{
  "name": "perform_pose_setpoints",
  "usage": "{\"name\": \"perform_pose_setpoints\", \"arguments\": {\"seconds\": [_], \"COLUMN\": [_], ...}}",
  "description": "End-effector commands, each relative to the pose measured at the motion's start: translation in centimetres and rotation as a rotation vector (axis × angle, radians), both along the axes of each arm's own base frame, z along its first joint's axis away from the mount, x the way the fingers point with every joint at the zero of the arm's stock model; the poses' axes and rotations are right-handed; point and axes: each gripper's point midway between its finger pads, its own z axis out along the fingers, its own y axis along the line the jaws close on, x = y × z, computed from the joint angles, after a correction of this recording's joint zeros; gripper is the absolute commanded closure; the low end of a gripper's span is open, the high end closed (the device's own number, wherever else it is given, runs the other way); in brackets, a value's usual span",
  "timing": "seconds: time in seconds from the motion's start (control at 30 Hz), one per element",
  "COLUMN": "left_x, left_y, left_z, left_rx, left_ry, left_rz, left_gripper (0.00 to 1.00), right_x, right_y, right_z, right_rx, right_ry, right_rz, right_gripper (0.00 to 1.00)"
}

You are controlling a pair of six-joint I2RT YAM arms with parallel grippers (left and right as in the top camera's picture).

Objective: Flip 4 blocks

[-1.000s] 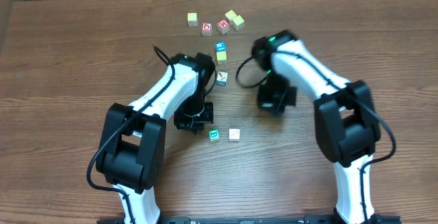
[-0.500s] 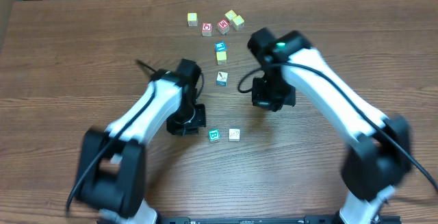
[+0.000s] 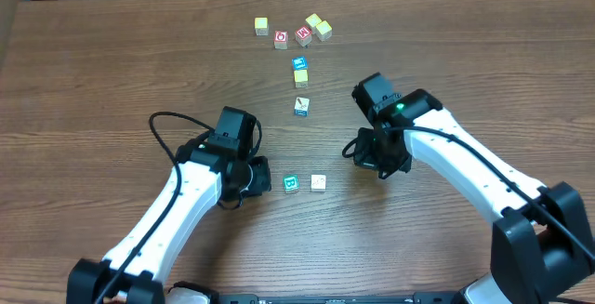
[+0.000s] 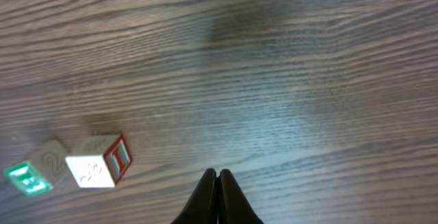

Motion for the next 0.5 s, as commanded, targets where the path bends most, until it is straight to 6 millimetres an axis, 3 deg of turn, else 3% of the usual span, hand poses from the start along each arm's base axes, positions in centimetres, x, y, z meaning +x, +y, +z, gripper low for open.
{"name": "perform_pose_setpoints", "arguments": {"seconds": [0.0,0.2,0.47], "left_x": [-0.1,0.4,1.3], "left_y": [-0.7,-2.2,-3.7], "left_z": [-1.9,-4.4,-5.1], "left_rx": [-0.026,-0.082,-0.076], "left_ry": [0.058,0.122,0.141], "left_rz": [0.006,-0.031,-0.082], "left_gripper": [0.96,0.96,0.96], "right_x": [0.4,-1.2,-2.2], "right_y": [0.7,3.0,5.6], "right_z": [0.5,-1.5,-4.4], "right_rx": [0.03,0.046,0.102], "right_ry": [-0.028,-0.034,-0.093], "right_rz": [-0.045,-0.041,-0.087], "right_gripper": [0.96,0.96,0.96]}}
